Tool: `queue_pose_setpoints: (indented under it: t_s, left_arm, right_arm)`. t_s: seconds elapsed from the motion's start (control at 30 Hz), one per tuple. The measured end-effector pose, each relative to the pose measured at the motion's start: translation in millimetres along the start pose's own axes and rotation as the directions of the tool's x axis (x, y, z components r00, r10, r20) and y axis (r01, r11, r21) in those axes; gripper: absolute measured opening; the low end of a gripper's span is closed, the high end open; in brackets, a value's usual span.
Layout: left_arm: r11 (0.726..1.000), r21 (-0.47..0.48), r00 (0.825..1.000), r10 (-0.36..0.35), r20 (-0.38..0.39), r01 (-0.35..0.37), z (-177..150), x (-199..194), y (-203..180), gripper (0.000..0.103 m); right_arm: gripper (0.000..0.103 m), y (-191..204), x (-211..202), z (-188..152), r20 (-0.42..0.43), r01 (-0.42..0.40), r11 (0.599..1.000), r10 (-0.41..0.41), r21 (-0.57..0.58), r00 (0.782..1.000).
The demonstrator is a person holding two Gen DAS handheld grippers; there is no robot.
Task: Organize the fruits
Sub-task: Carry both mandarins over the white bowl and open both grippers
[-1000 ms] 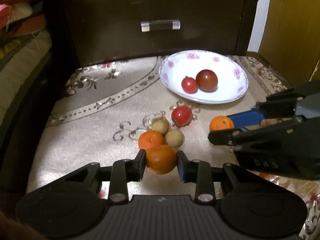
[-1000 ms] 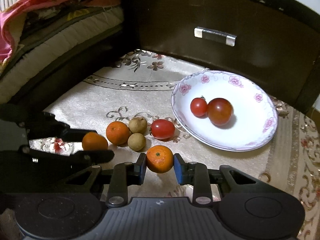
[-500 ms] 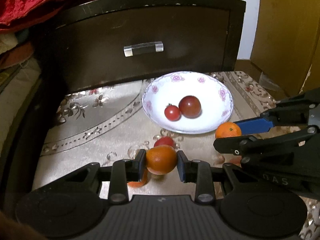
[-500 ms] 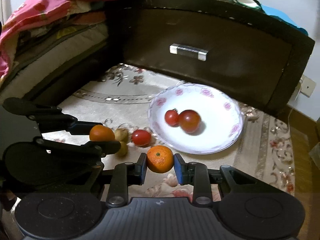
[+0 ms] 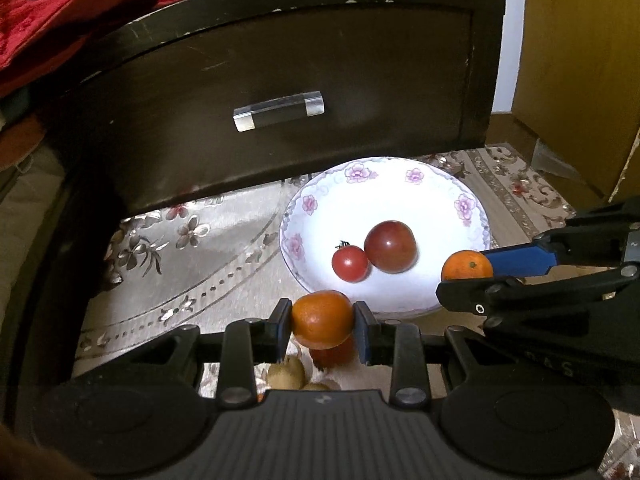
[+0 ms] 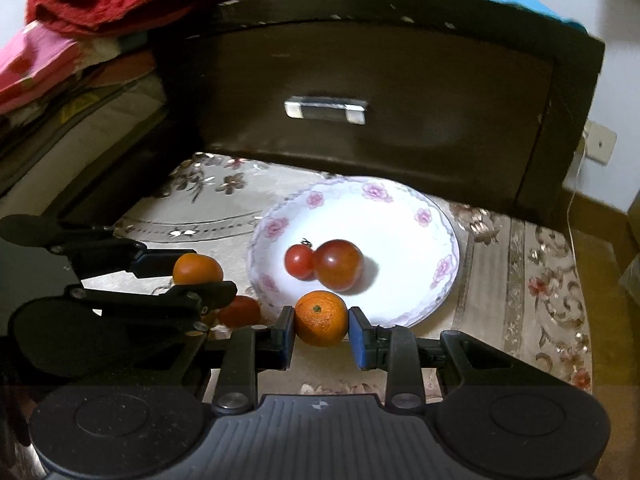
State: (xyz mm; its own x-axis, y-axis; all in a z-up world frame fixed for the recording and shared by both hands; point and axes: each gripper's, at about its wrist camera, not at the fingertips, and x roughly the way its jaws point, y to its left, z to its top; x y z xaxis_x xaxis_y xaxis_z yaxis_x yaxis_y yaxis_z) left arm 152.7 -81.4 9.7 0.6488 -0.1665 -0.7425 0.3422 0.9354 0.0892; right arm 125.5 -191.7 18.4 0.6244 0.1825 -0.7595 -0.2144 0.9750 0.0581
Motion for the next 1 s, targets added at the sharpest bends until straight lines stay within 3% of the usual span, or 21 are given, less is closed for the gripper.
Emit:
queue_pose_setpoints:
  t_s: [1.0]
  left_arm:
    - [0.999,-0.045,1.0,-0.015,0.005,0.016,25,40,11,0.037]
  right_arm:
    - [0.027,-24,38,21,0.054,0.018,0.999,-0.02,0.028,0.998]
